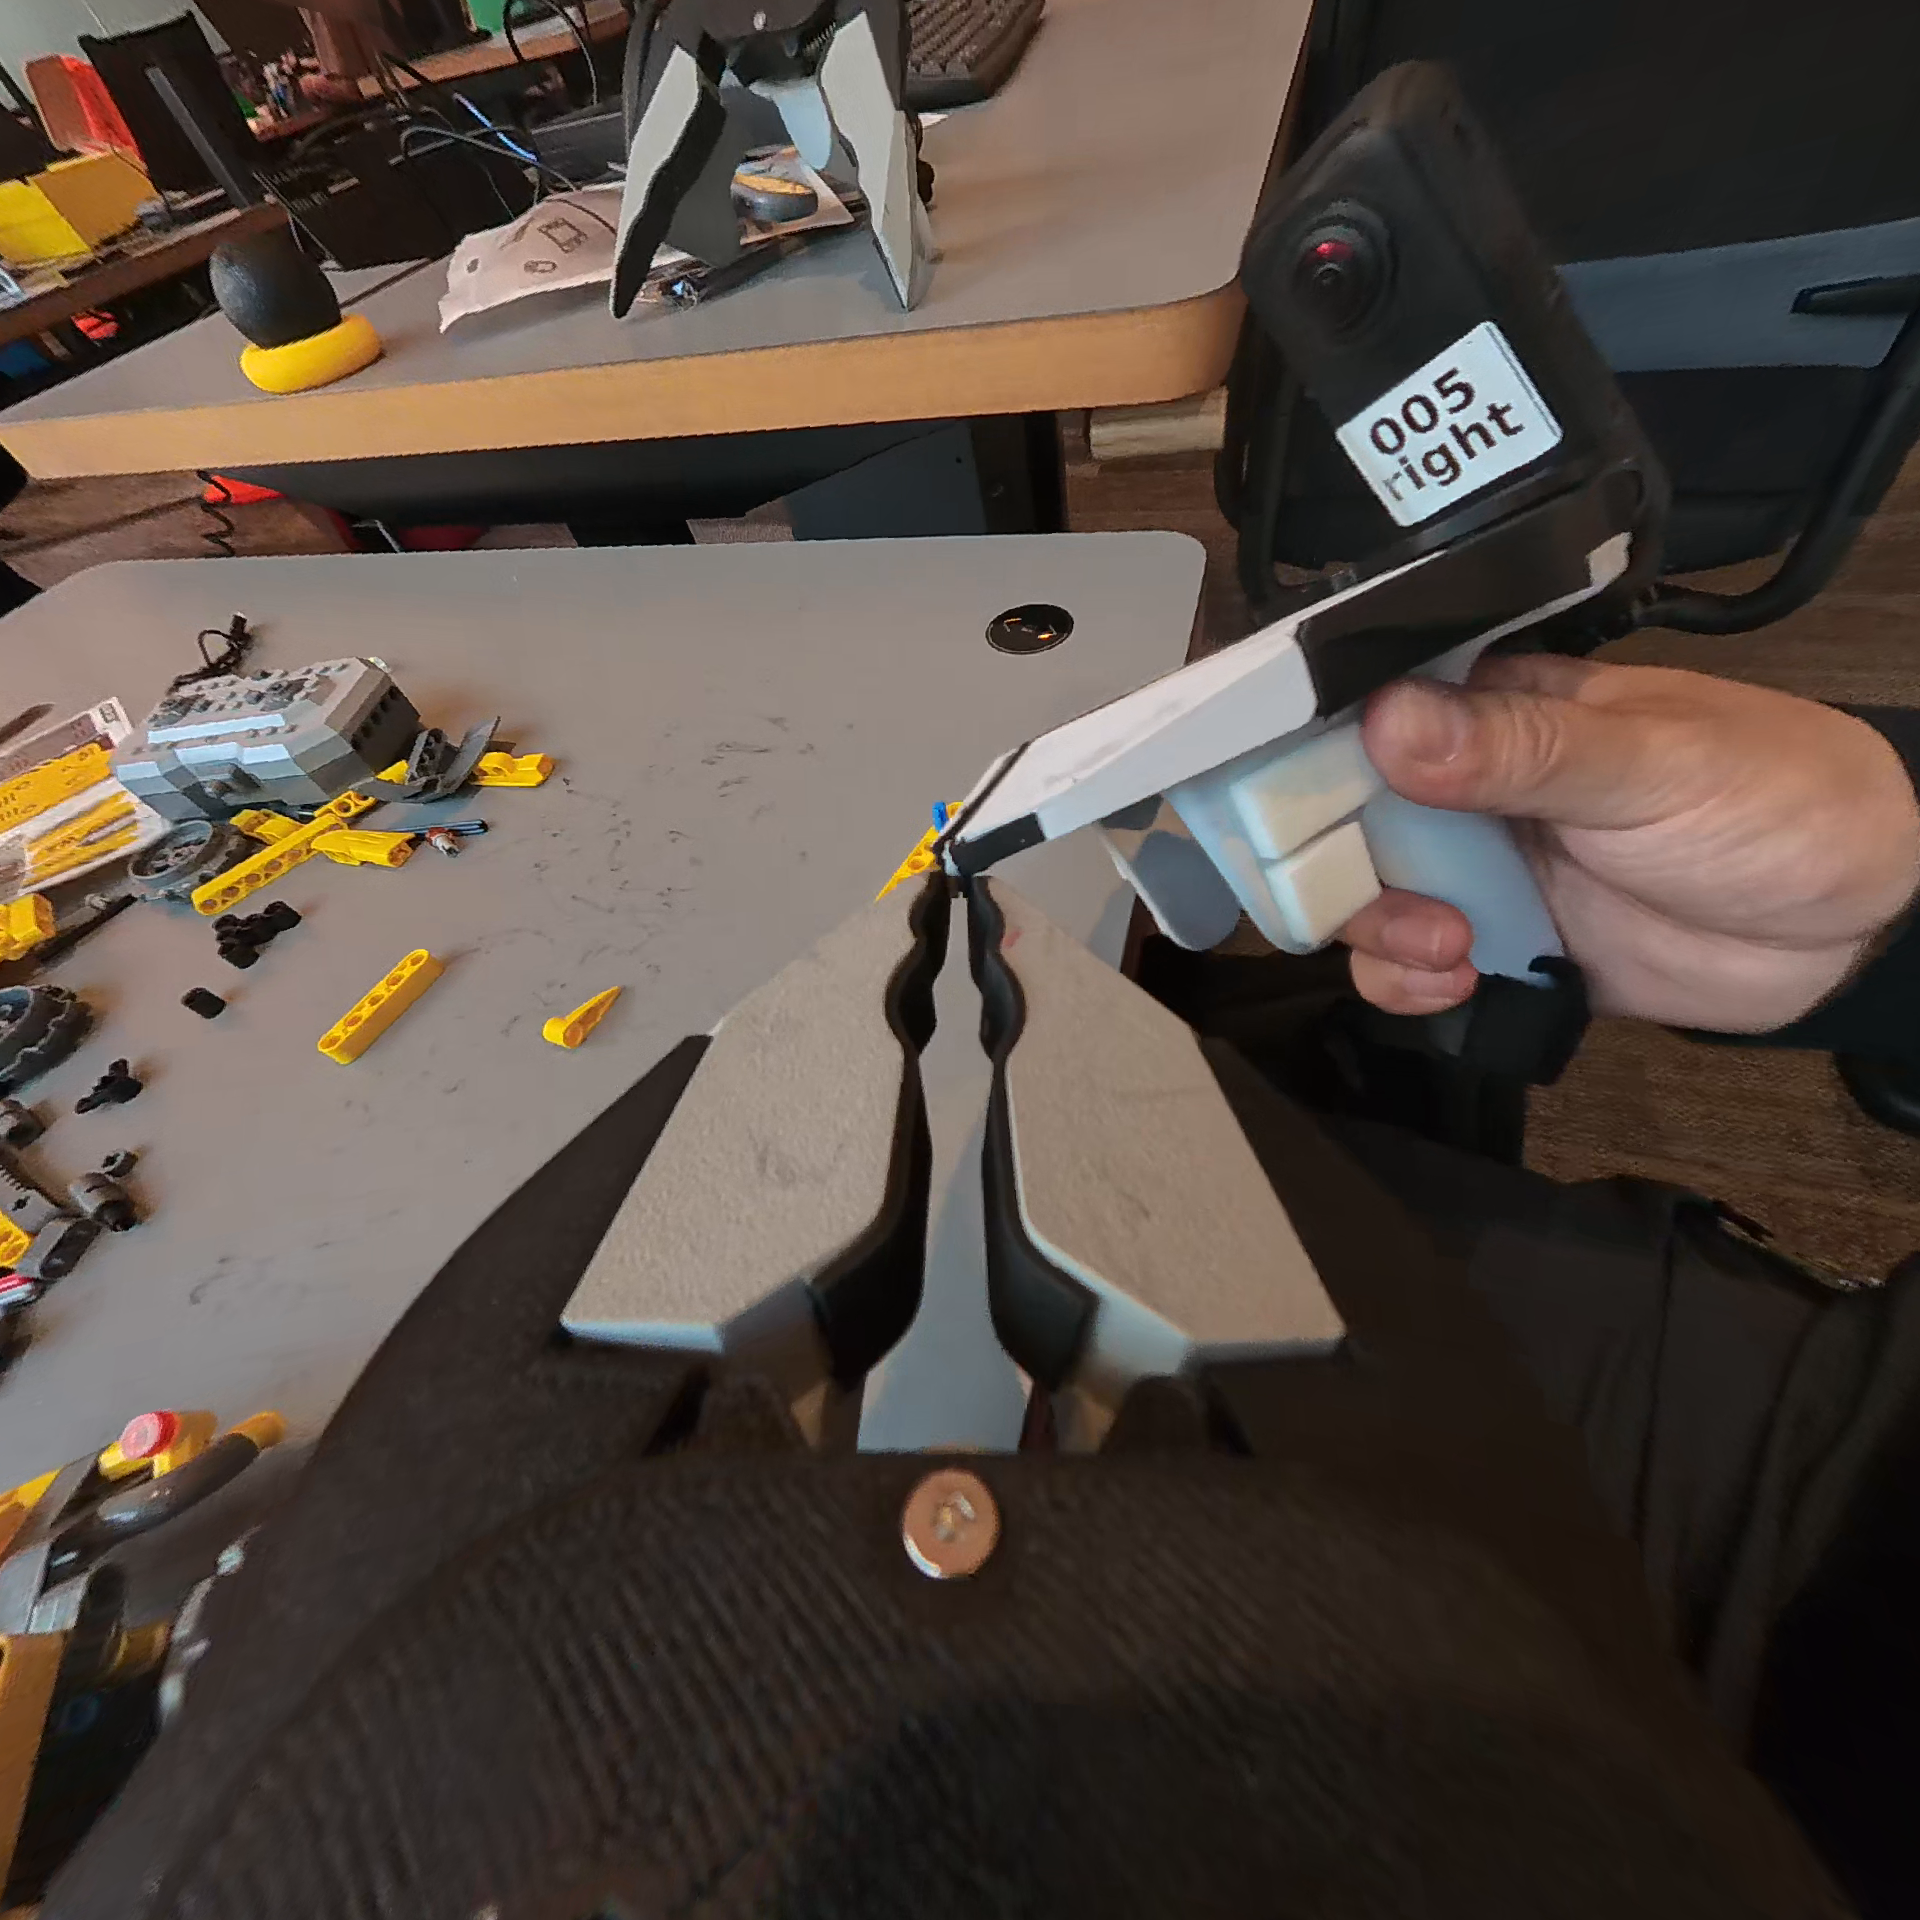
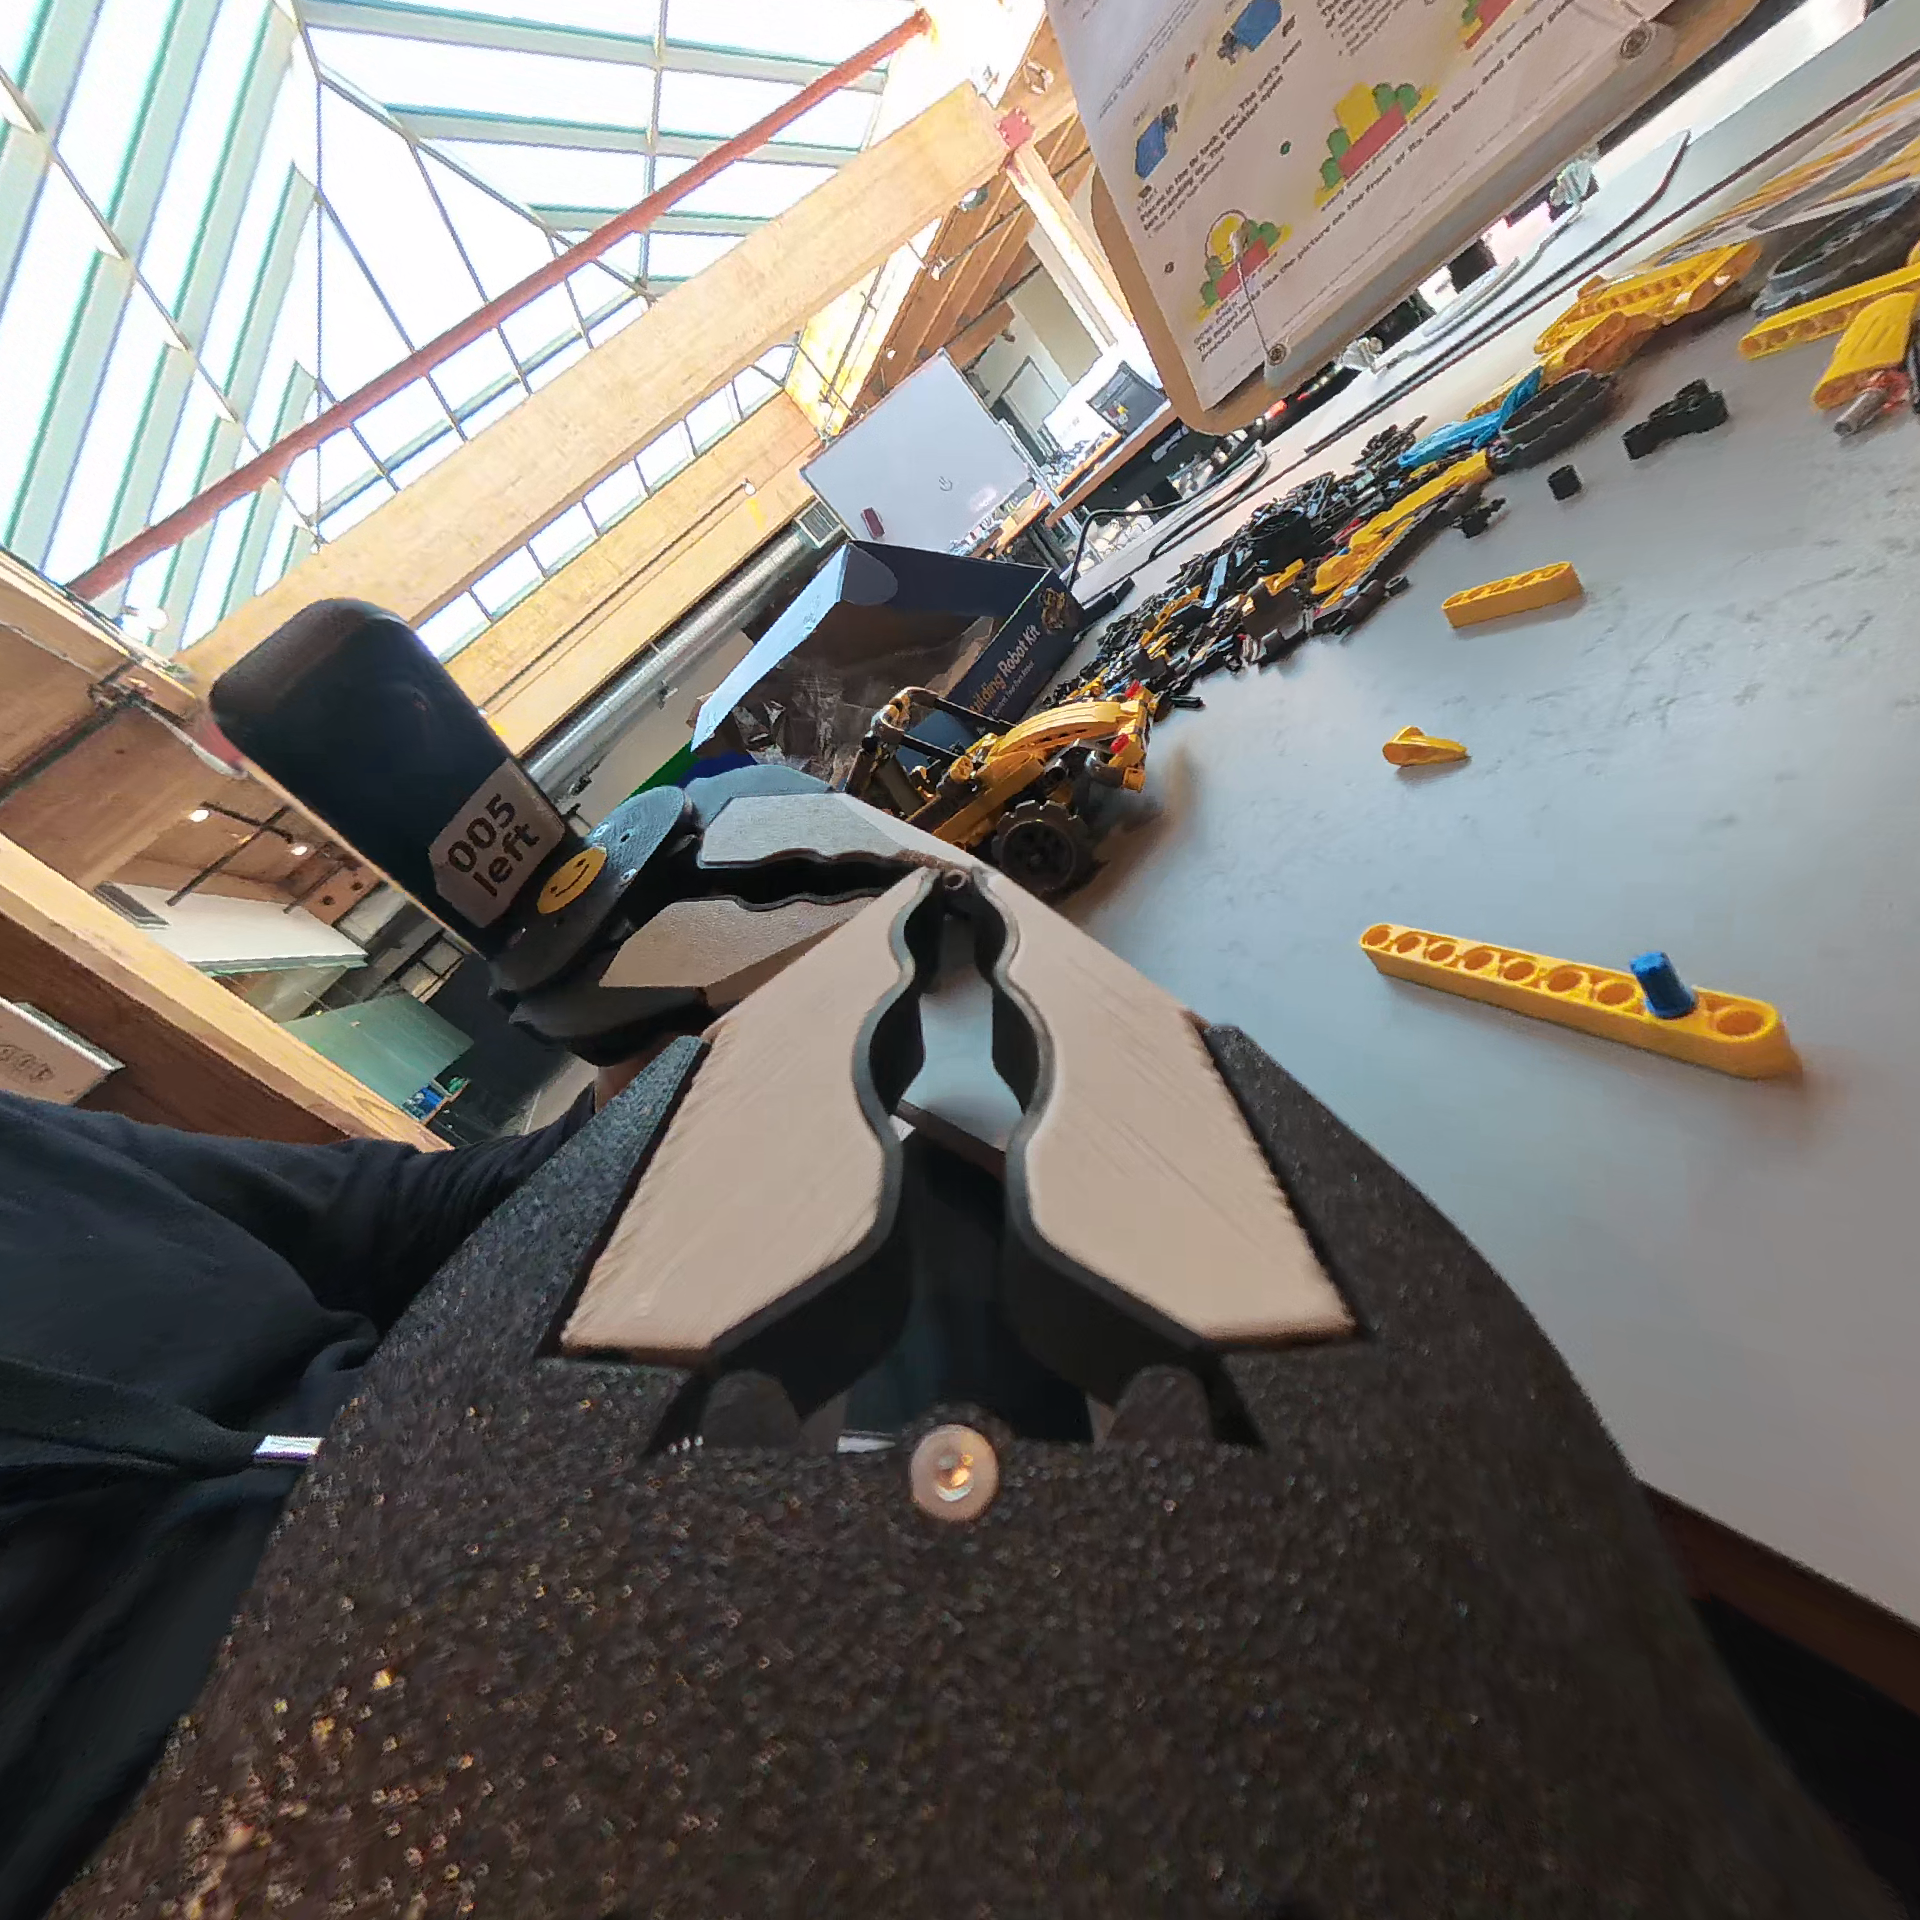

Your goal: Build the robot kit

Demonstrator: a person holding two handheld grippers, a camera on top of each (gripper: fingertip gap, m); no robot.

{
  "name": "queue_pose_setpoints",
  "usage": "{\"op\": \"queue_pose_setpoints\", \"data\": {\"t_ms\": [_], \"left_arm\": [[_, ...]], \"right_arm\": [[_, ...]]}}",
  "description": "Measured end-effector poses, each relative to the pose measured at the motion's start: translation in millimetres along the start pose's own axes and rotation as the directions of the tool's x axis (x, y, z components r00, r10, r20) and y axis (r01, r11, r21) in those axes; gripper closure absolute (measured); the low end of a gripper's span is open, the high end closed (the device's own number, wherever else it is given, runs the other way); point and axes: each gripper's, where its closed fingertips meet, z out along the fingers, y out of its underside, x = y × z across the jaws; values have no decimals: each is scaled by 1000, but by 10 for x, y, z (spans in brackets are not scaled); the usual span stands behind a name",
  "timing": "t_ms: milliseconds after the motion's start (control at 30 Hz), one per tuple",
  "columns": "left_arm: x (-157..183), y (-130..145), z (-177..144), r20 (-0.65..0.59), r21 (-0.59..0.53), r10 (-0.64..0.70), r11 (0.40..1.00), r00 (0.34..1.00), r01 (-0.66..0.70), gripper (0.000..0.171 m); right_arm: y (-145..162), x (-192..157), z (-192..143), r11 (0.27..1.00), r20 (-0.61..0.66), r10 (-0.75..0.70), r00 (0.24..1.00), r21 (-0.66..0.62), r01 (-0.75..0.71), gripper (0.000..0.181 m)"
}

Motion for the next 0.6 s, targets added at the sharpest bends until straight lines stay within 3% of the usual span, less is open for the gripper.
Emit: {"op": "queue_pose_setpoints", "data": {"t_ms": [133, 233, 333, 600], "left_arm": [[-5, 29, 15, -5, 9, -27, 1000, 1000, 27, 171], [-35, 41, -2, 86, 12, 77, 997, 993, -78, 162], [-21, 14, -22, 149, 19, 165, 985, 975, -170, 166], [-39, -26, -27, 196, 23, 212, 975, 957, -221, 171]], "right_arm": [[2, 21, 13, 998, 5, 60, 998, 24, -61, 177], [-28, 40, 1, 993, 5, 102, 995, 64, -102, 177], [-28, 53, -2, 984, 10, 152, 988, 96, -152, 177], [-39, 53, -14, 965, 26, 208, 978, 158, -210, 177]]}}
